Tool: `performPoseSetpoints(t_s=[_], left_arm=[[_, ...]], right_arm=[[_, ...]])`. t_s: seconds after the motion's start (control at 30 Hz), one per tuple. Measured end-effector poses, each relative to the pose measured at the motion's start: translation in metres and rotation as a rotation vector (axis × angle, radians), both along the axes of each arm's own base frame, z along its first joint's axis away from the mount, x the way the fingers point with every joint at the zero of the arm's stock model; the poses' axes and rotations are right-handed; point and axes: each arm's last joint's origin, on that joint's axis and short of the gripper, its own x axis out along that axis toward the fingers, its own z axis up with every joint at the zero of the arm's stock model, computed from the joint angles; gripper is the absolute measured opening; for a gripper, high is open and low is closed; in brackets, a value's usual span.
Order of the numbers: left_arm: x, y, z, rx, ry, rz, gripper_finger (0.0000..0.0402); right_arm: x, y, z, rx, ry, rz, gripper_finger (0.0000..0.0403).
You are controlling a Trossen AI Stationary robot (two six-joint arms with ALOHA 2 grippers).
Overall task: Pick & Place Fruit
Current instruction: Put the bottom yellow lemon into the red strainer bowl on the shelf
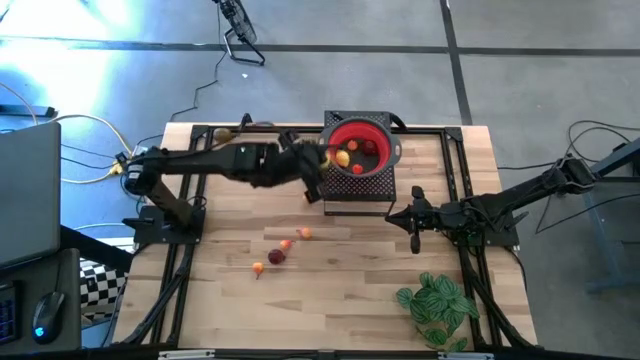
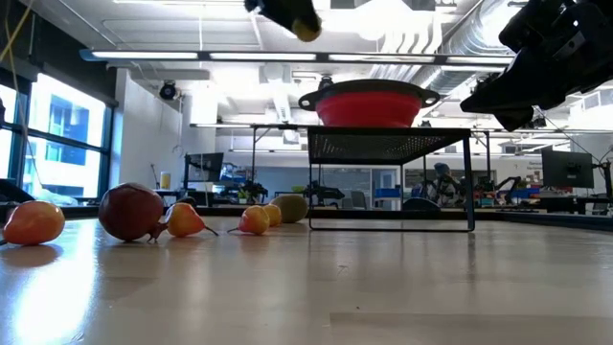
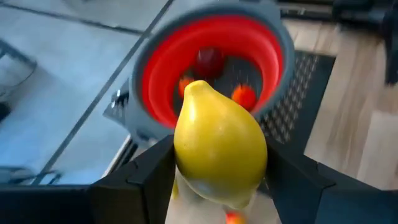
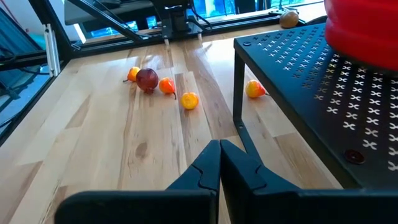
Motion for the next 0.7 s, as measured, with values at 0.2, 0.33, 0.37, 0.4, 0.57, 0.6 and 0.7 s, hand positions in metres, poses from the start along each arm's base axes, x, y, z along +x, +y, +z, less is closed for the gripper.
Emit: performPoseSetpoints(t_s=[0.2, 0.33, 0.37, 0.4, 0.57, 0.6, 0.7], left_arm=[[0.007, 0.027, 0.014, -0.067, -0.157, -0.06, 0.0209], [0.009, 0.039, 0.018, -0.088, -0.216, -0.07, 0.0209], [0.01, 0.041, 0.018, -0.09, -0.224, -0.071, 0.0209], [0.012, 0.043, 0.017, -0.088, -0.233, -0.066, 0.0209], [0.024, 0.053, 0.01, -0.1, -0.259, -0.074, 0.0209], [0.024, 0.057, 0.008, -0.113, -0.25, -0.082, 0.0209], [0.037, 0.061, 0.002, -0.133, -0.288, -0.122, 0.0209]], right_arm=[[0.0, 0.0, 0.0, -0.002, 0.005, 0.0, 0.0002], [0.0, 0.0, 0.0, -0.002, 0.005, 0.001, 0.0002], [0.0, 0.0, 0.0, -0.002, 0.005, 0.0, 0.0002], [0.0, 0.0, 0.0, -0.002, 0.005, 0.0, 0.0002], [0.0, 0.0, -0.001, -0.027, 0.009, 0.009, 0.0002], [0.0, 0.0, -0.001, -0.027, 0.01, 0.009, 0.0002], [0.0, 0.0, -0.001, -0.028, 0.014, 0.01, 0.0002]])
